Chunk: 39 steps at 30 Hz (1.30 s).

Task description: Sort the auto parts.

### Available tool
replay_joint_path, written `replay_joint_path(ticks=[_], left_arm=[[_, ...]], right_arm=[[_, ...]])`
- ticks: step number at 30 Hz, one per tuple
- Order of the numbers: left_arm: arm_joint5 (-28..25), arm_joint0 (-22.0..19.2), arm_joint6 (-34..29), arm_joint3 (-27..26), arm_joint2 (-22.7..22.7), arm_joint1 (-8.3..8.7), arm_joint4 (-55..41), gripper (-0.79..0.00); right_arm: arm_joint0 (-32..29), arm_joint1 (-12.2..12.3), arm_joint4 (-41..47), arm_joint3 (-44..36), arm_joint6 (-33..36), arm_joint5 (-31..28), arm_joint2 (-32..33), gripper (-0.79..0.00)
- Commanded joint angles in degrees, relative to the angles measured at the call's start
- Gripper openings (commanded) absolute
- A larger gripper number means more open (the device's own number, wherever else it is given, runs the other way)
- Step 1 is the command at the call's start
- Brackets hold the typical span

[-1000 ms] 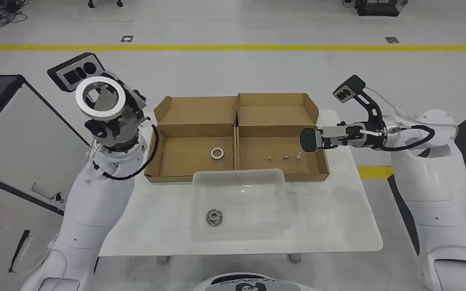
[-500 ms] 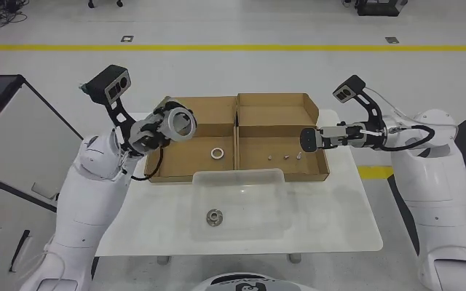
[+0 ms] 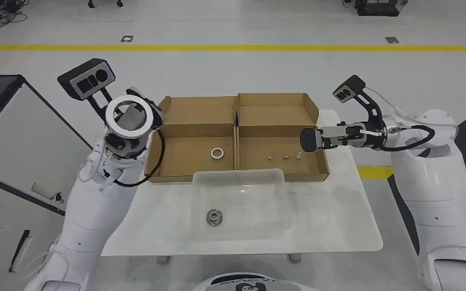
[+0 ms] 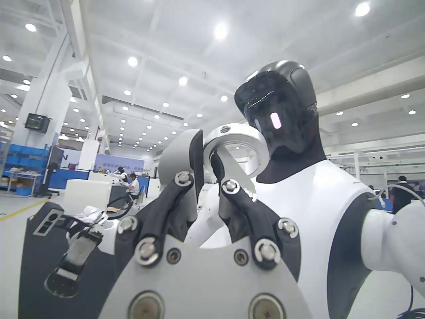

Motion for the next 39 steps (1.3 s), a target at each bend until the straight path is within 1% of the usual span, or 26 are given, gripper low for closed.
replay_joint_path(ticks=[1,5,7,8,12,13,15,21,26,39], left_arm=[[0.0,-0.2,0.0,1.3,-0.2,0.38,5.2,-0.785],[0.0,-0.3,0.0,3.8,-0.1,1.09,13.6,-0.785],[0.0,-0.7,0.0,4.8,-0.5,1.55,19.4,-0.785],[0.0,-0.7,0.0,4.7,-0.6,1.68,20.7,-0.785],[0.0,-0.6,0.0,4.3,-0.8,1.88,20.2,-0.785],[0.0,-0.6,0.0,4.1,-0.8,1.90,19.5,-0.785],[0.0,-0.3,0.0,3.7,-0.7,1.79,15.3,-0.785],[0.0,0.1,0.0,0.9,0.7,1.39,-1.2,-0.785],[0.0,0.0,0.0,-1.1,1.2,1.36,-7.7,-0.785],[0.0,-0.1,0.0,-1.3,1.0,1.38,-8.4,-0.785]], right_arm=[[0.0,0.0,0.0,0.0,0.0,0.0,0.0,0.000],[0.0,0.0,0.0,0.0,0.0,0.0,0.0,0.000],[0.0,0.0,0.0,0.0,0.0,0.0,0.0,0.000],[0.0,0.0,0.0,0.0,0.0,0.0,0.0,0.000],[0.0,0.0,0.0,0.0,0.0,0.0,0.0,0.000],[0.0,0.0,0.0,0.0,0.0,0.0,0.0,0.000],[0.0,0.0,0.0,0.0,0.0,0.0,0.0,0.000],[0.0,0.0,0.0,0.0,0.0,0.0,0.0,0.000],[0.0,0.0,0.0,0.0,0.0,0.0,0.0,0.000],[0.0,0.0,0.0,0.0,0.0,0.0,0.0,0.000]])
